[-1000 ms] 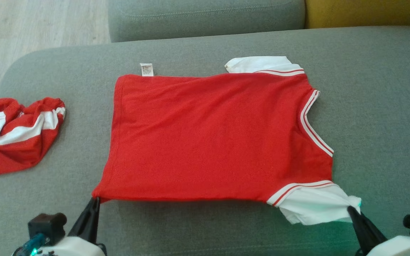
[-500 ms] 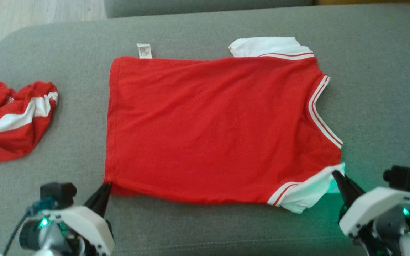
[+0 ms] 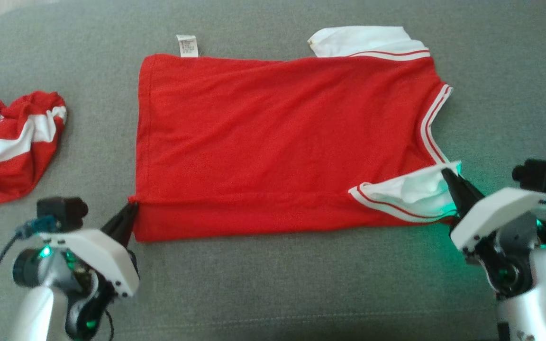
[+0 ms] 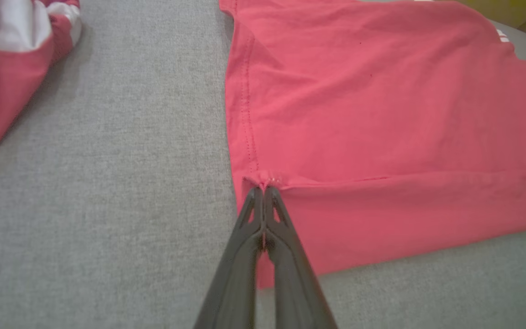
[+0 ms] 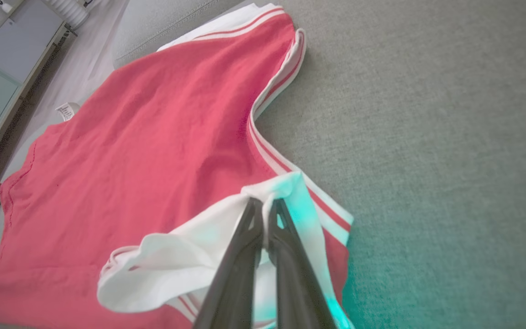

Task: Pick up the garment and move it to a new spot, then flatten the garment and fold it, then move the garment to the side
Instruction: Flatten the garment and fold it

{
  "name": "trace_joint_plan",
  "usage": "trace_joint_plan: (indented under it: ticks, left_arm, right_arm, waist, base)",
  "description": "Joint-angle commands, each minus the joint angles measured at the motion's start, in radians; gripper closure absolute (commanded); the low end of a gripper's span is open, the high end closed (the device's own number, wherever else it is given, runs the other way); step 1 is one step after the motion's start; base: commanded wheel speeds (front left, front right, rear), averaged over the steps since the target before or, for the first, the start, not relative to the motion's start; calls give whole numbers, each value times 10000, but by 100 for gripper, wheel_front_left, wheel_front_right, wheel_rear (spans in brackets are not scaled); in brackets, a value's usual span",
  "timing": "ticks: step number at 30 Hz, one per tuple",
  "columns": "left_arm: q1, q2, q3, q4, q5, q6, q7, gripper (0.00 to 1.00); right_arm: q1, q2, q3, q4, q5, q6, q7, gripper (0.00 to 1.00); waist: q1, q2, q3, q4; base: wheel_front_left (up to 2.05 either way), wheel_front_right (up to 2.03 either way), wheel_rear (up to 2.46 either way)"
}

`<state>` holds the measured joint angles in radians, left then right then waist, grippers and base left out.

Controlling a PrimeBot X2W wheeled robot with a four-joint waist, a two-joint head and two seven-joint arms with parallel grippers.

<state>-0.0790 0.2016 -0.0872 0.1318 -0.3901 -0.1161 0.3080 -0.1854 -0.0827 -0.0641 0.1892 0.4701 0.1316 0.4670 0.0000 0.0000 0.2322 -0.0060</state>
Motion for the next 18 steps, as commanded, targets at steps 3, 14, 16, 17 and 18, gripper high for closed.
trace_joint_plan:
  ticks: [3,14,16,17,18]
  left_arm:
    - [-884,417,246,-69,-99,-64,-63,100]
    - [-1083,10,432,243,255,457,-2393,0]
    - [-998,-103,452,153,523,694,-3103,0]
    - [-948,-177,464,86,626,802,-3465,0]
    - [-891,-267,459,17,718,903,-3799,0]
  right_arm:
    - [-796,-231,353,15,175,-9,-423,92]
    - [-817,-665,1230,-392,-229,-9,-3610,0]
    - [-684,-850,1351,-619,-720,-9,-4379,0]
    - [-606,-915,1395,-742,-981,-9,-4698,0]
    - [-522,-1059,1443,-844,-1374,-9,-4968,0]
  waist:
    - [0,0,259,44]
    - [0,0,500,63]
    - [0,0,457,75]
    - [0,0,425,80]
    - [0,0,364,96]
  base:
    - [0,0,0]
    - [0,0,0]
    - [0,0,0]
    - [0,0,0]
    - [0,0,0]
